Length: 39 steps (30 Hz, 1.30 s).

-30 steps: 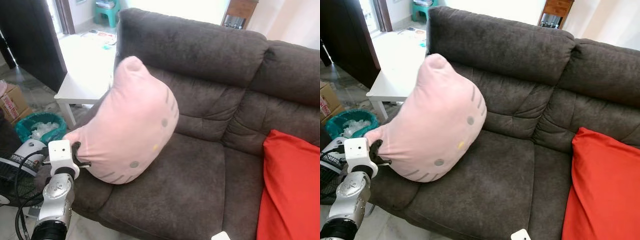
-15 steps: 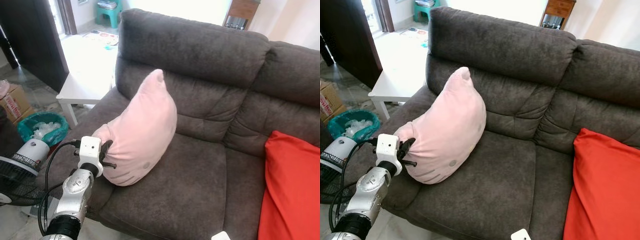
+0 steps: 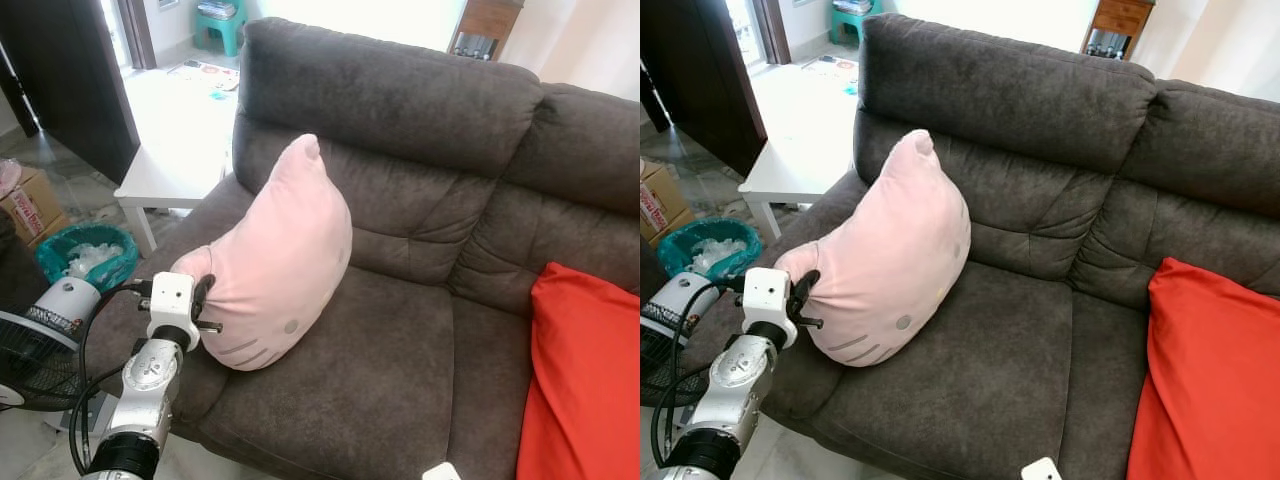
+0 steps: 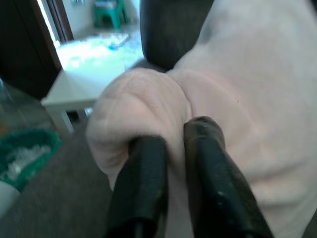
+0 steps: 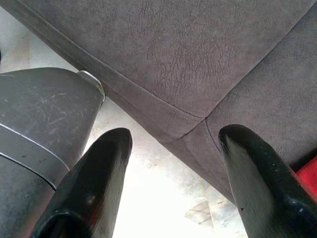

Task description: Move the pillow to the sofa from floor

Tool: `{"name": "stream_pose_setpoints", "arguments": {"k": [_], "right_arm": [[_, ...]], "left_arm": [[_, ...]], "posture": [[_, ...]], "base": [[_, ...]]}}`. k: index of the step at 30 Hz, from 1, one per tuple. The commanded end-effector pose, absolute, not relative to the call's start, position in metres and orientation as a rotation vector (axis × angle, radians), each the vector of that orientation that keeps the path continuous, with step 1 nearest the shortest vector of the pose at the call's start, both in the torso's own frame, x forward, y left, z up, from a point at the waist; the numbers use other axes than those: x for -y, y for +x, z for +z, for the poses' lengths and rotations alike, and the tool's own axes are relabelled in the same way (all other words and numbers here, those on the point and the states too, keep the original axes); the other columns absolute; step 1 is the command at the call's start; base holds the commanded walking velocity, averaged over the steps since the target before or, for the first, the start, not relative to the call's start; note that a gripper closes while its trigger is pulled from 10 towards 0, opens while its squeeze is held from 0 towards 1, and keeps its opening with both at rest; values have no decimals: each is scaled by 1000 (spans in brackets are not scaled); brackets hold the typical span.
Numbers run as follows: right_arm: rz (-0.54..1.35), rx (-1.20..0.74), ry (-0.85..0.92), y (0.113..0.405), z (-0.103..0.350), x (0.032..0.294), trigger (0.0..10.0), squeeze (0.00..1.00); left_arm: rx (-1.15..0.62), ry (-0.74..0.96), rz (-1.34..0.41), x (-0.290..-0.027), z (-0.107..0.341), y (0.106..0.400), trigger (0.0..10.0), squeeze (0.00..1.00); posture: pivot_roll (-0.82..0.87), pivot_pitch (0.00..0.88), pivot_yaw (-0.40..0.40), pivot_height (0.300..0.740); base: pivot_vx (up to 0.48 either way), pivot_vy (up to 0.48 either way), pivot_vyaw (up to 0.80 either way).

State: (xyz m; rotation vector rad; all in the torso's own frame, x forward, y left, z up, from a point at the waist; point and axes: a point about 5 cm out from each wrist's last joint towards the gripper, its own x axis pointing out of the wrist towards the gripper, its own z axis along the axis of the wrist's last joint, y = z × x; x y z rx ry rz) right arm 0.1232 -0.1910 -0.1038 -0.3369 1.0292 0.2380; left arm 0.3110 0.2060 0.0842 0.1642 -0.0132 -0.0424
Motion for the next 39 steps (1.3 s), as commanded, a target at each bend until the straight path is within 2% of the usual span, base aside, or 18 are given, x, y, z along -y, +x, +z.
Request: {"name": "stream_pose_setpoints", "arguments": {"k": [1,13,17,24,26,34,36,38,39], "right_arm": [[213,-1039,-323,120,-104,195,10000,0],[182,-1028,-271,120,-104,194,10000,0],[85,-1034,-158,116,-105,194,10000,0],[21,-1043,-80,114,-106,193,10000,0],[-9,-1028,-54,113,-106,193,10000,0],[-128,-980,68,112,-106,192,10000,0],[-197,-970,151,110,-106,192,10000,0],[-241,-970,205,108,-107,192,10000,0],[-242,-968,208,107,-107,192,10000,0]], "left_arm": [[62,176,-44,-204,92,311,10000,1000],[143,325,-110,-180,95,294,10000,1000],[163,353,1,-185,94,276,10000,1000],[164,382,73,-190,88,264,10000,1000],[149,421,178,-203,84,253,10000,1000],[115,445,219,-203,71,234,10000,1000],[102,437,218,-201,68,231,10000,1000],[103,421,221,-199,69,230,10000,976],[101,415,218,-199,69,230,10000,690]], "posture": [[123,56,-134,740],[130,57,-121,740],[129,57,-121,740],[145,55,-114,740],[141,46,-103,740],[148,19,-96,740],[161,6,-97,740],[165,3,-96,740],[173,0,-92,740]], "base": [[0,0,0],[0,0,0],[0,0,0],[0,0,0],[0,0,0],[0,0,0],[0,0,0],[0,0,0],[0,0,0]]}}
